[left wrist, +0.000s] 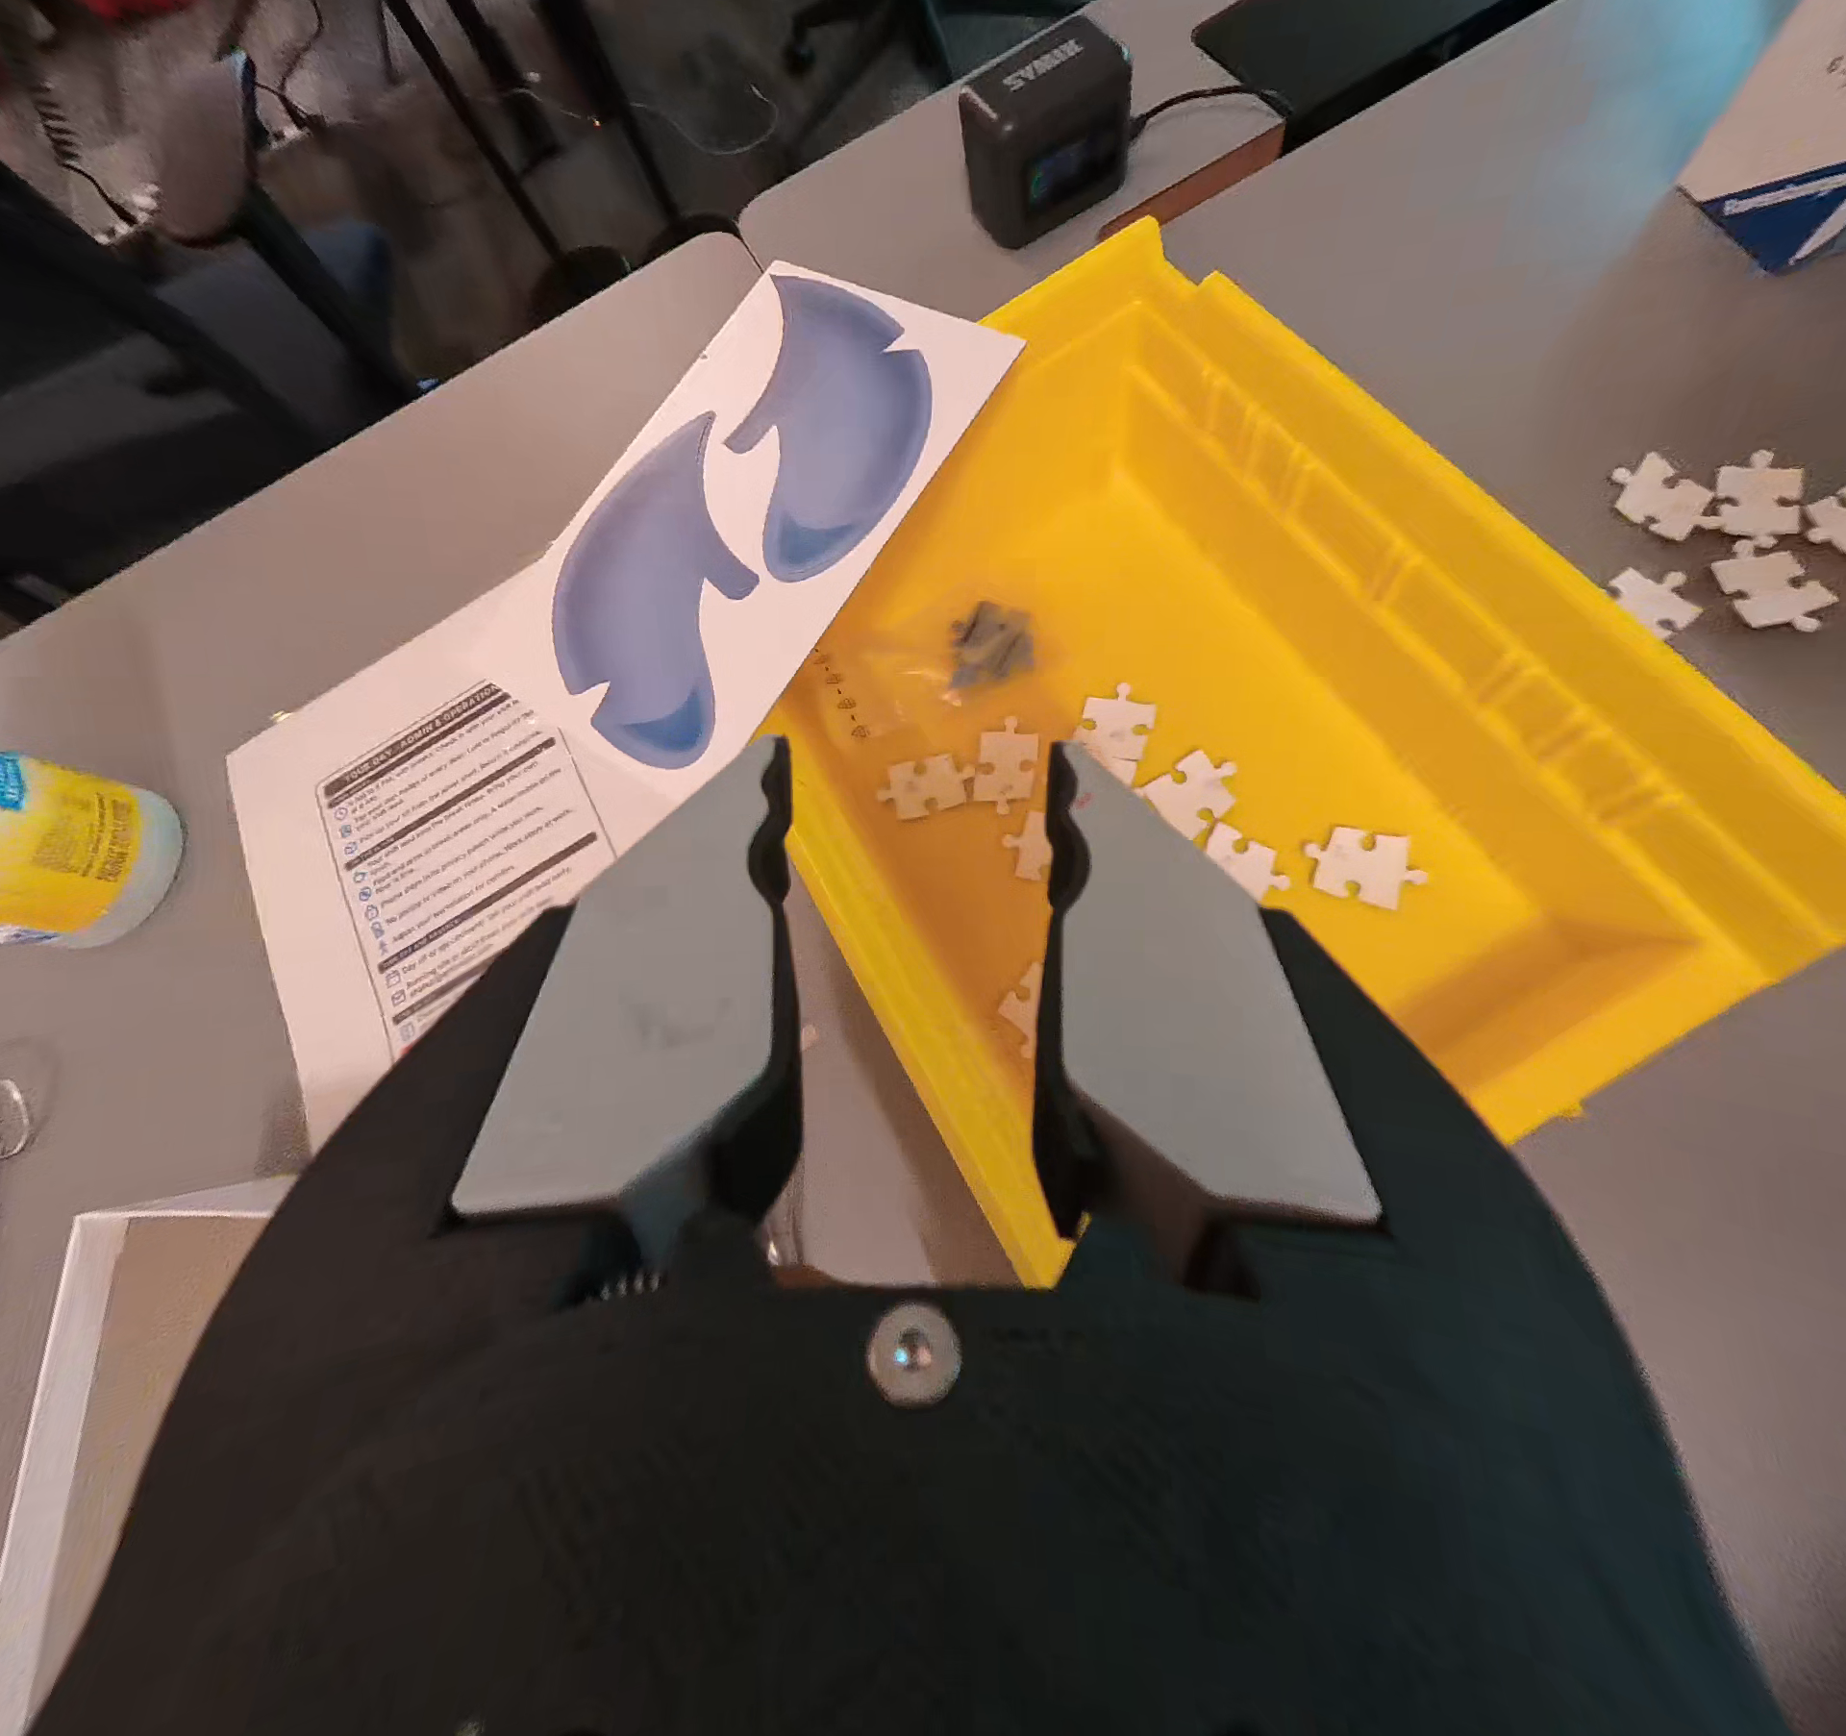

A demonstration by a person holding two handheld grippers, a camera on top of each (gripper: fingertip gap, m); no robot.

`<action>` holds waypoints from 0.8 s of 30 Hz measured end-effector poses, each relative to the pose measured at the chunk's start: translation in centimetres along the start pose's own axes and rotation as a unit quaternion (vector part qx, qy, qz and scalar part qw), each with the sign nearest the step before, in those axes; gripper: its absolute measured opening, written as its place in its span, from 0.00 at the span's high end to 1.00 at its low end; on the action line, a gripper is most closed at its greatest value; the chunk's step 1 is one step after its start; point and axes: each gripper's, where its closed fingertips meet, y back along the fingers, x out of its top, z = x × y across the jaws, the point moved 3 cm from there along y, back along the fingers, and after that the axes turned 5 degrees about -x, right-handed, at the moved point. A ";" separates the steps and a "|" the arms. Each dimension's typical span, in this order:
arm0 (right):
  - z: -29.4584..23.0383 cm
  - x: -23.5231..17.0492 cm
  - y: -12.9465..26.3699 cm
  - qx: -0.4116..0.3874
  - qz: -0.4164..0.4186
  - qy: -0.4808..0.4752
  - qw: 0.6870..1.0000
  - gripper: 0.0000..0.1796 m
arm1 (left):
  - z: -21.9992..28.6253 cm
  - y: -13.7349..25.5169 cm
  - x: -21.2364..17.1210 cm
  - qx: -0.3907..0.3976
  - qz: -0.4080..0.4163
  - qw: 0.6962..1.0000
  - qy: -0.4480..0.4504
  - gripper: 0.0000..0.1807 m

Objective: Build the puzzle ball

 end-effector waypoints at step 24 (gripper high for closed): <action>0.4 -1.6 -1.3 -0.007 -0.030 -0.010 0.999 0.59 | 0.5 -4.2 -1.0 -0.014 -0.017 1.000 -0.008 0.79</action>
